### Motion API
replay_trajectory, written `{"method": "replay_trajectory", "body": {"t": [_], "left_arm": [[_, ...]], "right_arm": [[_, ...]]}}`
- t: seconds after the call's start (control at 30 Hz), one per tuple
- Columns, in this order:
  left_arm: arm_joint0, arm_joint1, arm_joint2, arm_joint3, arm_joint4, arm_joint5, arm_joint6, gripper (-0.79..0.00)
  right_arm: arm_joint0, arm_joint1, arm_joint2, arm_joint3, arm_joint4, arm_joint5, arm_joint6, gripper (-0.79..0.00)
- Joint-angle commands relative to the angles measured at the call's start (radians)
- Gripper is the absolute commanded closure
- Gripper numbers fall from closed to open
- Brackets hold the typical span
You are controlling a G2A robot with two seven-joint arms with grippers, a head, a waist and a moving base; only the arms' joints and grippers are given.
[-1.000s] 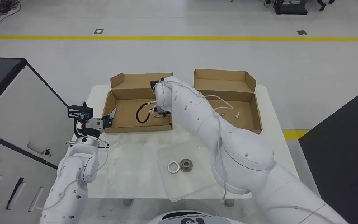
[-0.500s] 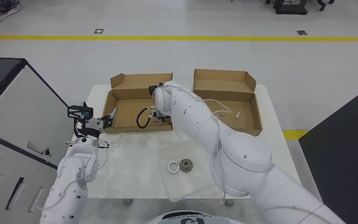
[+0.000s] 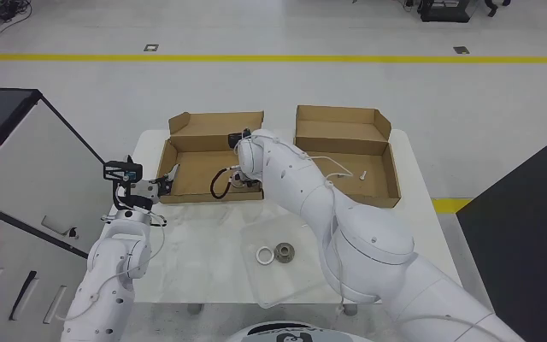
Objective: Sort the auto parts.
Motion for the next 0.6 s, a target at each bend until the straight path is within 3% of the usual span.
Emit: {"method": "replay_trajectory", "body": {"t": [0.0, 0.03, 0.07, 0.13, 0.17, 0.57], "left_arm": [[0.0, 0.0, 0.0, 0.0, 0.0, 0.0, 0.0, -0.785], [0.0, 0.0, 0.0, 0.0, 0.0, 0.0, 0.0, -0.785], [0.0, 0.0, 0.0, 0.0, 0.0, 0.0, 0.0, -0.785], [0.0, 0.0, 0.0, 0.0, 0.0, 0.0, 0.0, -0.785], [0.0, 0.0, 0.0, 0.0, 0.0, 0.0, 0.0, -0.785], [0.0, 0.0, 0.0, 0.0, 0.0, 0.0, 0.0, -0.785]], "right_arm": [[-0.001, 0.0, 0.002, 0.0, -0.004, 0.004, -0.001, 0.0], [-0.002, 0.0, 0.004, 0.0, -0.005, 0.006, -0.001, -0.055], [-0.003, 0.0, 0.005, 0.0, -0.007, 0.008, -0.001, -0.055], [-0.004, 0.0, 0.008, 0.0, -0.011, 0.009, -0.002, -0.185], [-0.005, 0.0, 0.01, -0.001, -0.012, 0.008, -0.002, -0.209], [-0.002, 0.001, 0.033, -0.004, -0.021, -0.002, -0.007, -0.354]]}}
